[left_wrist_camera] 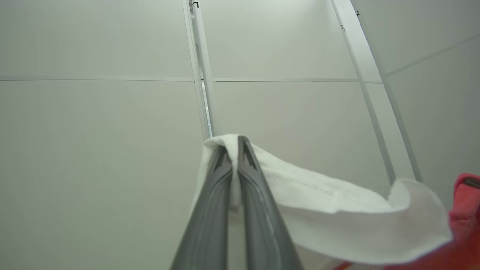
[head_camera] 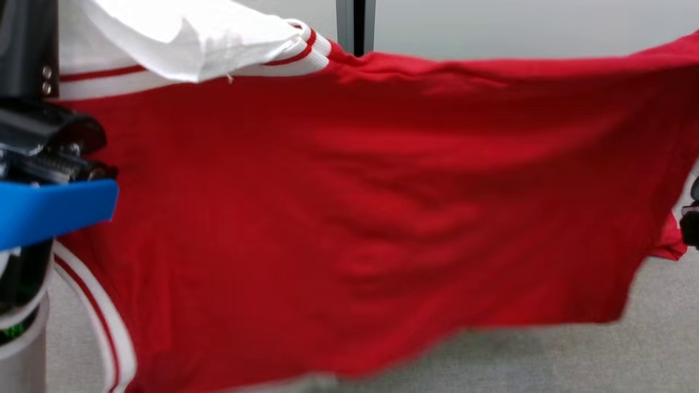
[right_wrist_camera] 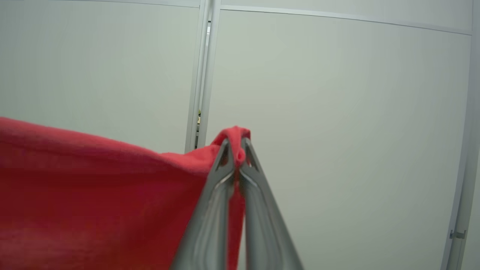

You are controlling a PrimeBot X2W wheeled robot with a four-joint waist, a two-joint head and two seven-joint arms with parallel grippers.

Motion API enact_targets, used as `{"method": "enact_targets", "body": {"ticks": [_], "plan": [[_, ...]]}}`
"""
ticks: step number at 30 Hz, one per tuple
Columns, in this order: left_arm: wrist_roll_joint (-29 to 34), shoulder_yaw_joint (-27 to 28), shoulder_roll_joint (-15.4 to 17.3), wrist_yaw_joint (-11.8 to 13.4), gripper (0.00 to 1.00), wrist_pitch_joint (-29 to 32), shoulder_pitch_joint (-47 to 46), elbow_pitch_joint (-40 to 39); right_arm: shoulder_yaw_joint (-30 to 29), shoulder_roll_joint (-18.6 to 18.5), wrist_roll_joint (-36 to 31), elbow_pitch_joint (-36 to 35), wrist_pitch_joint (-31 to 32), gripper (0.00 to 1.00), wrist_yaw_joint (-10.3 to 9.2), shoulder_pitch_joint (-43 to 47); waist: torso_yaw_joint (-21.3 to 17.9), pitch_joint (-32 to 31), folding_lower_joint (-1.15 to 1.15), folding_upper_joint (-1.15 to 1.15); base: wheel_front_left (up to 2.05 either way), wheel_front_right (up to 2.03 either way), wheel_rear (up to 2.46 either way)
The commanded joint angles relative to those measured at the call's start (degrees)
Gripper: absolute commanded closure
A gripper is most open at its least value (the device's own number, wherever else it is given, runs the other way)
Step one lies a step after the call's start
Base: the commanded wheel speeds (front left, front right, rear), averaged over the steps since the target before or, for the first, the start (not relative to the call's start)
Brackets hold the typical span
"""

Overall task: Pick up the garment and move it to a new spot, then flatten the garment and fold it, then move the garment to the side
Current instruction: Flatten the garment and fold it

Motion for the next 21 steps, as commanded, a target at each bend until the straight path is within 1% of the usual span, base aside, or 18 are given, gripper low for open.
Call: {"method": "enact_targets", "body": {"ticks": [1,4,6,8,11,13,17,21], "plan": [[-0.3,-0.2,0.4,-0.3,1.00,1.0,-1.7,0.8,-0.3,0.3,0.2,-1.0,0.7,1.00,0.00,0.9,0.1,0.9,0.02,0.00,0.00,0.00,0.00],[-0.8,-1.7,1.0,-1.1,1.00,3.5,-6.0,3.9,-1.3,-0.6,-0.7,-1.6,2.7,1.00,0.00,0.1,-0.1,3.6,0.02,0.00,0.00,0.00,0.00],[-1.3,-2.4,0.7,-1.4,1.00,4.4,-9.0,6.9,-1.0,0.0,-1.0,-0.2,3.6,1.00,0.00,-1.1,-0.2,5.9,0.02,0.00,0.00,0.00,0.00],[-1.2,-3.2,0.4,-1.8,1.00,4.7,-12.3,10.3,-0.3,-0.4,-1.8,2.4,3.7,1.00,0.00,-3.3,-0.3,8.6,0.02,0.00,0.00,0.00,0.00],[-0.2,-4.5,0.6,-2.6,1.00,4.6,-17.4,15.9,1.0,-1.4,-4.5,8.0,2.8,1.00,0.00,-8.8,-0.8,12.4,0.02,0.00,0.00,0.00,0.00],[1.0,-5.3,0.9,-3.0,1.00,4.4,-21.6,19.6,2.0,-0.2,-4.8,12.3,1.9,1.00,0.00,-14.1,-0.9,14.7,0.02,0.00,0.00,0.00,0.00],[4.6,-7.6,1.2,-3.8,1.00,3.0,-30.8,28.0,2.9,0.4,-8.0,22.0,-0.7,1.00,0.00,-25.2,-1.3,18.6,0.02,0.00,0.00,0.00,0.00],[6.8,-9.2,-0.2,-4.1,1.00,-0.2,-38.7,35.6,1.9,2.8,-11.9,31.1,-4.6,1.00,0.00,-34.5,-1.1,21.6,0.02,0.00,0.00,0.00,0.00]]}}
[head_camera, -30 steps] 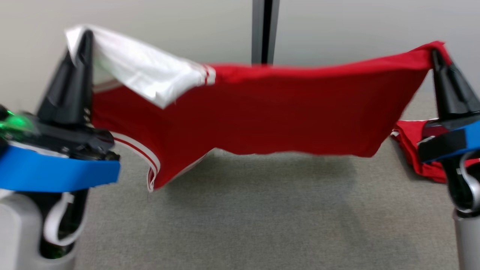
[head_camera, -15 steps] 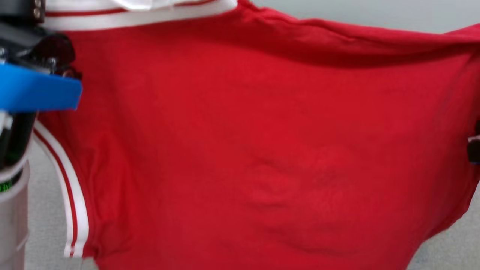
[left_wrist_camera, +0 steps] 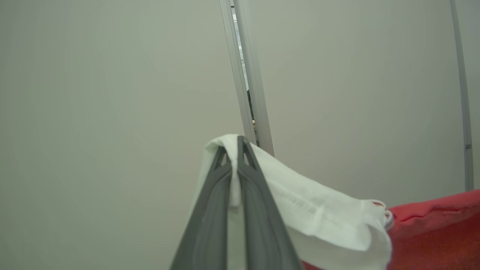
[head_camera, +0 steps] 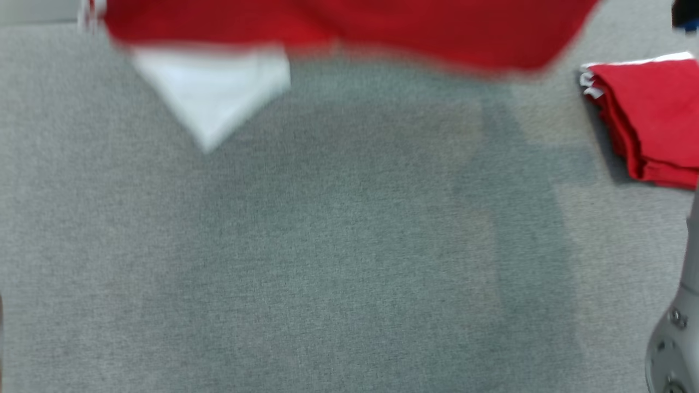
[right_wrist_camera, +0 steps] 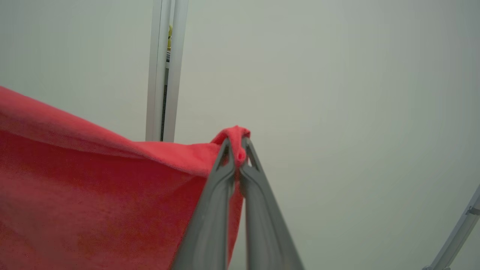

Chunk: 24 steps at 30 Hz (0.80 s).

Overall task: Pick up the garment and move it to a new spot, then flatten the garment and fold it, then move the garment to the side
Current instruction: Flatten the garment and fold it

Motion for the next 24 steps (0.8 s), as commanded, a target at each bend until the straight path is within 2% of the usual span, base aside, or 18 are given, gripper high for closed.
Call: {"method": "enact_targets", "body": {"ticks": [1,4,8,17,24], "plan": [[0.5,-0.3,-0.6,-0.3,1.00,-1.1,-1.9,1.6,-0.6,0.6,-1.2,2.0,-1.2,1.00,0.00,-2.2,1.2,2.0,-0.02,0.00,0.00,0.00,0.00],[0.7,-1.1,-1.6,-0.5,1.00,-4.1,-3.9,5.1,-1.2,2.3,-3.8,6.9,-4.9,1.00,0.00,-5.6,1.8,4.7,-0.02,0.00,0.00,0.00,0.00],[-0.3,-1.5,-2.6,-0.6,1.00,-7.7,-0.9,8.2,-2.1,3.9,-5.5,13.3,-8.8,1.00,0.00,-6.2,2.8,8.2,-0.02,0.00,0.00,0.00,0.00],[-4.2,-1.1,-4.0,-0.6,1.00,-15.1,13.8,10.5,-5.1,5.6,-7.7,28.3,-15.8,1.00,0.00,-2.5,4.3,12.9,-0.02,0.00,0.00,0.00,0.00],[-6.7,-0.5,-3.9,-0.2,1.00,-19.8,26.3,6.5,-6.2,5.8,-3.6,33.4,-20.4,1.00,0.00,1.2,4.2,12.0,-0.02,0.00,0.00,0.00,0.00]]}}
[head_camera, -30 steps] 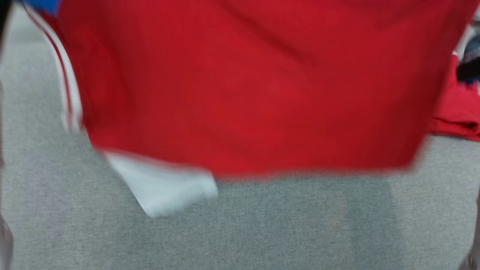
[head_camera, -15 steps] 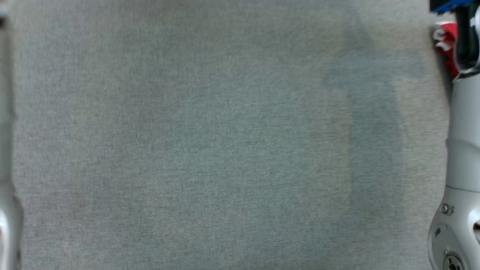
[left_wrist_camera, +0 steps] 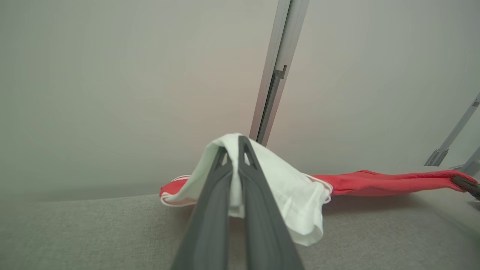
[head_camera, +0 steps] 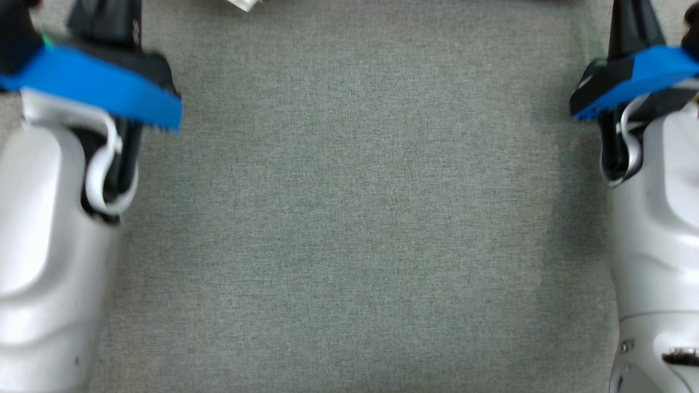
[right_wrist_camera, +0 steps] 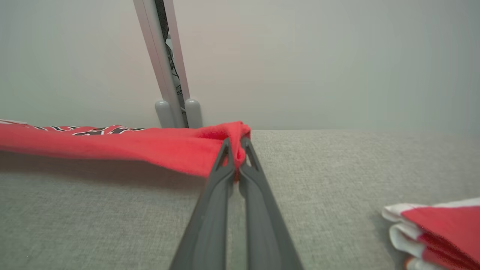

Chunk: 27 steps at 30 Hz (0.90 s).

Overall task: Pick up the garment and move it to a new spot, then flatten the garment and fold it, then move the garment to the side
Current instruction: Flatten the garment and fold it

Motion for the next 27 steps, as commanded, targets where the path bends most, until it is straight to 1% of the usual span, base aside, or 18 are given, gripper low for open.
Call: {"method": "enact_targets", "body": {"ticks": [1,3,8,14,16,19,22,27], "plan": [[-0.4,0.3,0.3,0.5,1.00,-1.0,2.9,-1.4,0.5,0.0,2.0,0.5,-0.6,1.00,0.00,1.7,-0.2,-0.7,-0.01,0.00,0.00,0.00,0.00],[-1.0,0.6,0.5,0.9,1.00,-1.7,6.5,-3.4,1.6,0.0,4.6,0.5,-1.0,1.00,0.00,3.3,-0.3,-1.6,-0.01,0.00,0.00,0.00,0.00],[-1.9,1.0,0.6,2.1,1.00,-3.3,14.4,-8.1,3.9,0.0,8.4,-2.1,-0.9,1.00,0.00,8.2,-0.3,-5.2,-0.01,0.00,0.00,0.00,0.00],[-2.5,0.3,0.2,3.3,1.00,-4.6,22.4,-13.2,6.0,0.0,12.4,-8.7,1.0,1.00,0.00,17.0,0.2,-12.0,-0.01,0.00,0.00,0.00,0.00],[-2.6,-0.1,0.3,3.9,1.00,-4.5,25.8,-15.2,6.2,0.0,13.1,-12.0,2.2,1.00,0.00,20.8,0.1,-14.6,-0.01,0.00,0.00,0.00,0.00],[-3.1,-0.4,0.5,5.3,1.00,-4.1,31.7,-18.9,6.9,0.0,15.9,-17.4,5.0,1.00,0.00,27.6,0.0,-18.5,-0.01,0.00,0.00,0.00,0.00],[-3.6,-0.6,0.7,6.8,1.00,-3.6,37.9,-22.9,6.4,0.0,17.4,-24.6,8.3,1.00,0.00,35.3,0.1,-21.8,-0.01,0.00,0.00,0.00,0.00],[-3.4,-0.5,2.4,9.7,1.00,-2.1,47.7,-29.7,5.2,0.0,20.4,-36.5,14.4,1.00,0.00,48.7,0.8,-24.9,-0.01,0.00,0.00,0.00,0.00]]}}
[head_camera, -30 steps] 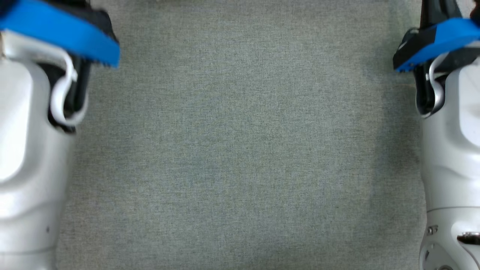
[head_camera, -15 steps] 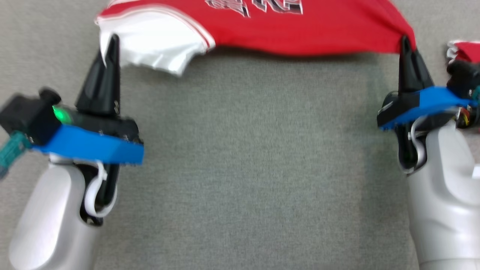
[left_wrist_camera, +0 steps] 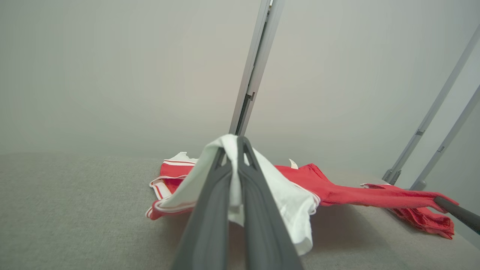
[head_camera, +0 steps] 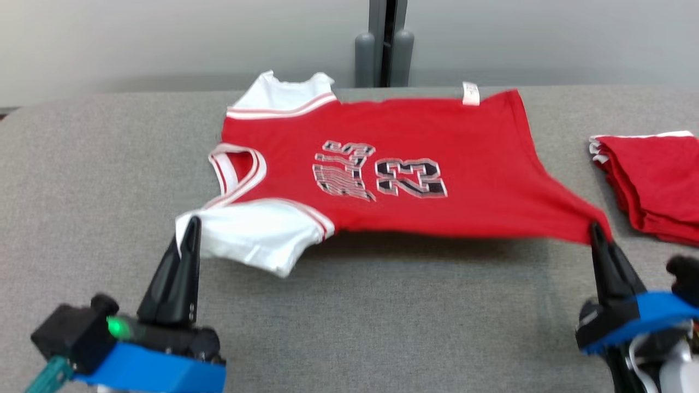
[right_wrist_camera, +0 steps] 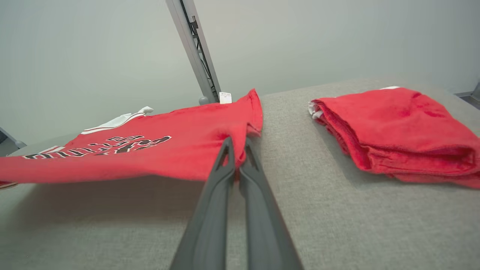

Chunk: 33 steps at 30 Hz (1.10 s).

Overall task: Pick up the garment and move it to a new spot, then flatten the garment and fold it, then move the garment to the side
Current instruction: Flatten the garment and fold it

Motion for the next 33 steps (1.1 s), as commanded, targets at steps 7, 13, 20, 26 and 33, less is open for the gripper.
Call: {"method": "enact_targets", "body": {"ticks": [7,13,20,26,33], "plan": [[-1.6,0.3,2.0,3.0,1.00,3.1,10.4,-7.2,-0.5,-0.1,2.3,-9.3,6.1,1.00,0.00,12.4,-0.4,-1.7,0.03,0.00,0.00,0.00,0.00],[-3.7,-0.6,2.1,2.6,1.00,5.4,12.6,-4.7,0.7,-0.1,1.5,-6.1,9.1,1.00,0.00,13.7,-0.3,-1.5,0.03,0.00,0.00,0.00,0.00],[-5.8,-1.6,1.0,1.0,1.00,5.1,11.1,1.8,2.4,-0.1,1.4,-0.2,9.2,1.00,0.00,11.5,-0.2,-1.0,0.03,0.00,0.00,0.00,0.00],[-6.2,-2.1,-0.6,-1.2,1.00,3.8,5.5,5.6,2.8,-0.1,3.2,1.9,8.3,1.00,0.00,8.3,-0.2,-0.6,0.03,0.00,0.00,0.00,0.00],[-5.5,-2.7,-4.0,-3.7,1.00,2.1,-8.3,13.6,1.6,-0.1,3.3,4.1,6.9,1.00,0.00,0.8,-0.6,1.9,0.03,0.00,0.00,0.00,0.00]]}}
